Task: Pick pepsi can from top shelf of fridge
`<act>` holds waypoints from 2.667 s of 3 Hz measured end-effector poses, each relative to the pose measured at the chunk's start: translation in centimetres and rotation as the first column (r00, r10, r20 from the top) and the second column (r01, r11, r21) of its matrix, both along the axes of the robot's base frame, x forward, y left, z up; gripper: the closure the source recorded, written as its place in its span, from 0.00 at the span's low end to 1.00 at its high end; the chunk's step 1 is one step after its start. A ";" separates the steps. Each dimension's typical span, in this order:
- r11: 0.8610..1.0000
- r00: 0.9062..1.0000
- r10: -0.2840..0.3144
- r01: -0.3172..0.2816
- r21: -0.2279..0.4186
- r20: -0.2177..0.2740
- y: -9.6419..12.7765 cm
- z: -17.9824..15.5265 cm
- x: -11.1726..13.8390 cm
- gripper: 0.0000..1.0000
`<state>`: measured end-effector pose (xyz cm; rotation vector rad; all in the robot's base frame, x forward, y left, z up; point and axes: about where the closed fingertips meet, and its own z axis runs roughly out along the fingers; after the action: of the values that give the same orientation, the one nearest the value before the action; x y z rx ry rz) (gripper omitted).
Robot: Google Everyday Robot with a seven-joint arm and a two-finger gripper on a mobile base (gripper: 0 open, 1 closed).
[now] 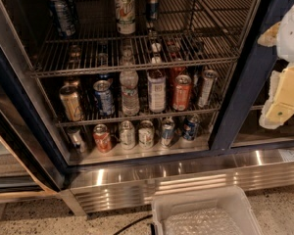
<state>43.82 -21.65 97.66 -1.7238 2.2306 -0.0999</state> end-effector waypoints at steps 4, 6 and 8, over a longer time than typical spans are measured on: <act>0.977 0.977 0.125 -0.151 0.148 0.170 8.4 2.5 4.8 0.00; 0.942 0.948 0.209 -0.261 0.212 0.240 13.1 4.5 7.2 0.00; 0.889 0.938 0.163 -0.275 0.367 0.307 18.7 0.8 8.8 0.00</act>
Offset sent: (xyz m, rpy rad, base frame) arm 0.0067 0.0196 0.0002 0.0210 -0.0372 0.0531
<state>52.57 -2.99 98.49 -1.6071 1.7001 0.1640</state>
